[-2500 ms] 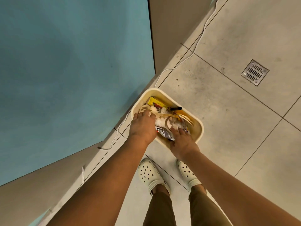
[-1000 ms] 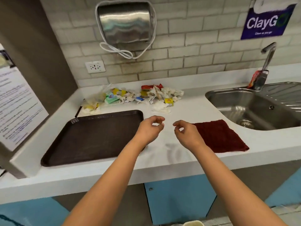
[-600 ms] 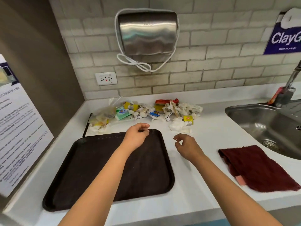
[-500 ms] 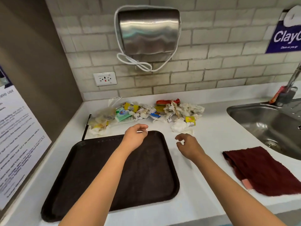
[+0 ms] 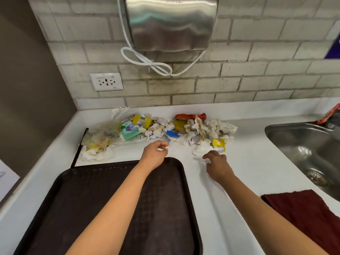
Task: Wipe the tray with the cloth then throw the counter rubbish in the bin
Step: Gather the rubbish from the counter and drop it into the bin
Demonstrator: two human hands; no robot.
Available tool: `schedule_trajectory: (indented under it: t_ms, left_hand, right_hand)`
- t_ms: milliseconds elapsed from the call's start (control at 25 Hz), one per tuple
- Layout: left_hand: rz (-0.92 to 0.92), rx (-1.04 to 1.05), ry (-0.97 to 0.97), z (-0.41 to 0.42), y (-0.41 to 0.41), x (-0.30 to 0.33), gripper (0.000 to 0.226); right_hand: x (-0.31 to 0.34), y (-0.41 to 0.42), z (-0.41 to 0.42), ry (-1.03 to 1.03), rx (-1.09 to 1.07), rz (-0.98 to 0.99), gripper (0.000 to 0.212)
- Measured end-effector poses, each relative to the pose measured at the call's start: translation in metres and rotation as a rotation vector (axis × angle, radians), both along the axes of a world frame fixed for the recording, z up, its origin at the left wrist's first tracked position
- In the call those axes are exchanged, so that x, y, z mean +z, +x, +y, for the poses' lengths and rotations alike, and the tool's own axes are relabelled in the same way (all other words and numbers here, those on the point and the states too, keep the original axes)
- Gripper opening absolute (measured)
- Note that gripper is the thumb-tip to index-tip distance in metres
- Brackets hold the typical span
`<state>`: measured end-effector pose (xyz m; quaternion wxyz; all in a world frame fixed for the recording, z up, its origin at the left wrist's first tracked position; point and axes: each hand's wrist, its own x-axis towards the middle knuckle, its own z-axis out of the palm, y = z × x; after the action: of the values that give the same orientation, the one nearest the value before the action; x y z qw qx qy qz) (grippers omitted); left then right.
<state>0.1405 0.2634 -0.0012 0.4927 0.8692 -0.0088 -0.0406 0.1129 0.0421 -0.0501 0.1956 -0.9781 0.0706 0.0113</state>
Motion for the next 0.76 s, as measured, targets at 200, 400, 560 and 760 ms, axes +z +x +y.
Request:
schedule_trajectory:
  t_ms: [200, 400, 560, 760]
  left_hand:
    - [0.008, -0.089, 0.201, -0.040, 0.041, -0.019, 0.032]
    - [-0.074, -0.278, 0.436, -0.085, 0.074, -0.043, 0.046]
    - [-0.122, -0.398, 0.572, -0.111, 0.094, -0.056, 0.063]
    - [-0.041, -0.309, 0.695, -0.122, 0.104, -0.058, 0.055]
  right_hand:
    - [-0.011, 0.038, -0.010, -0.159, 0.115, 0.114, 0.052]
    - [-0.023, 0.054, -0.011, -0.128, 0.041, 0.014, 0.037]
    - [-0.031, 0.063, -0.020, 0.043, 0.017, -0.027, 0.031]
    - [-0.033, 0.057, -0.025, 0.109, 0.020, -0.067, 0.031]
